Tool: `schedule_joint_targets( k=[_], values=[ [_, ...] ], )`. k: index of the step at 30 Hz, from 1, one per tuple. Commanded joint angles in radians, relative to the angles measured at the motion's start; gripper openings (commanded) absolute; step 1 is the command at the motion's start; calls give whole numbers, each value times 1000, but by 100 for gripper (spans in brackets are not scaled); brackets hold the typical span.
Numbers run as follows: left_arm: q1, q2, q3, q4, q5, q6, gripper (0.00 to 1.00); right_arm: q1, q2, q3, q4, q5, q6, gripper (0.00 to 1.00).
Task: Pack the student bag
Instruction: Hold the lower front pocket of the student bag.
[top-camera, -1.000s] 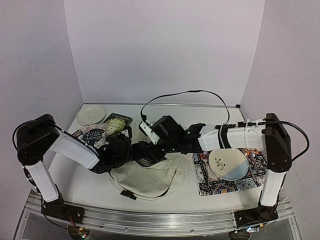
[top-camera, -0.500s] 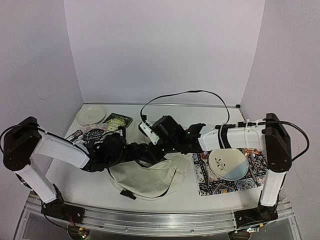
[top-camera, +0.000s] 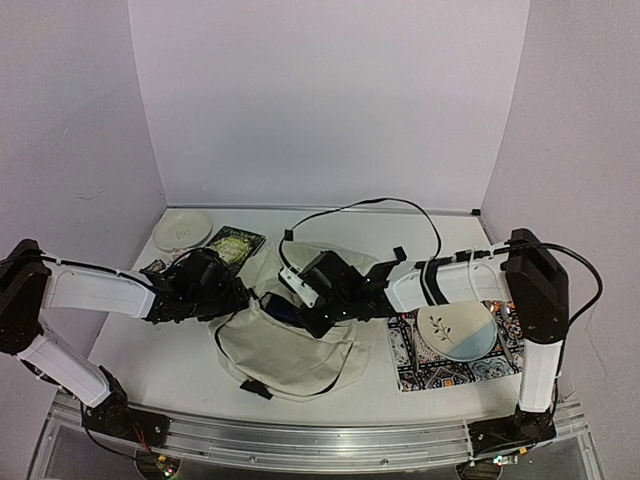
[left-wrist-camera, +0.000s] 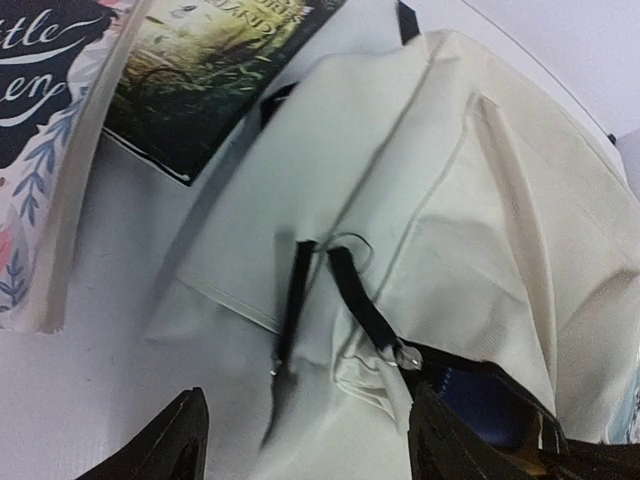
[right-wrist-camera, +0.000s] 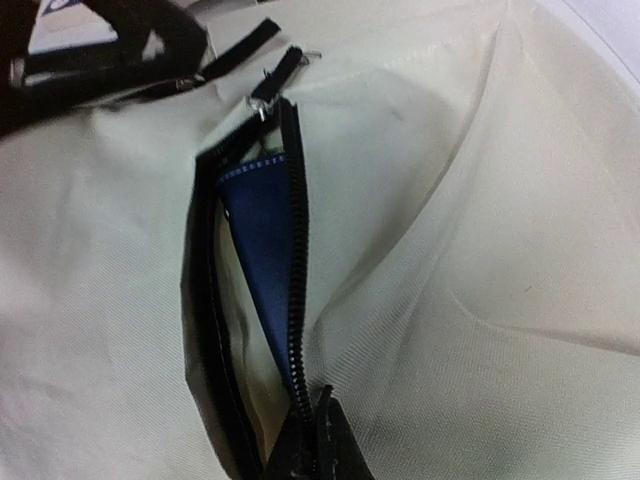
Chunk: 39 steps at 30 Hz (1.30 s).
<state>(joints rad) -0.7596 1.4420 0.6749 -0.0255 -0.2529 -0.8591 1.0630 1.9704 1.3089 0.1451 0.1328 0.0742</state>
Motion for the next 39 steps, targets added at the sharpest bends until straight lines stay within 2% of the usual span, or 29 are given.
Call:
schedule_joint_targets(
  k=[1,5,10,19,24,30,36,39],
  values=[
    [58,15,67,-71,41,57,72,12,10,-41,-40,20,-10,2],
    [137,70,117,-96,110,117,73,11,9,-55,-48,60,-23,4],
    [159,172,188,-90,232,166,73,12,-11,-57,-52,69,-31,4],
    [181,270,195,-76,381,177,62,9,-25,-33,-52,100,-56,4],
    [182,242,158,-45,463,173,57,2,-19,-15,-52,101,-60,4],
    [183,203,101,19,596,144,56,0,-12,-1,-52,100,-65,6],
    [182,188,67,79,650,122,56,0,-27,-18,-52,111,-65,7],
    [183,182,63,83,654,121,58,0,-44,-42,-54,112,-65,11]
  ],
)
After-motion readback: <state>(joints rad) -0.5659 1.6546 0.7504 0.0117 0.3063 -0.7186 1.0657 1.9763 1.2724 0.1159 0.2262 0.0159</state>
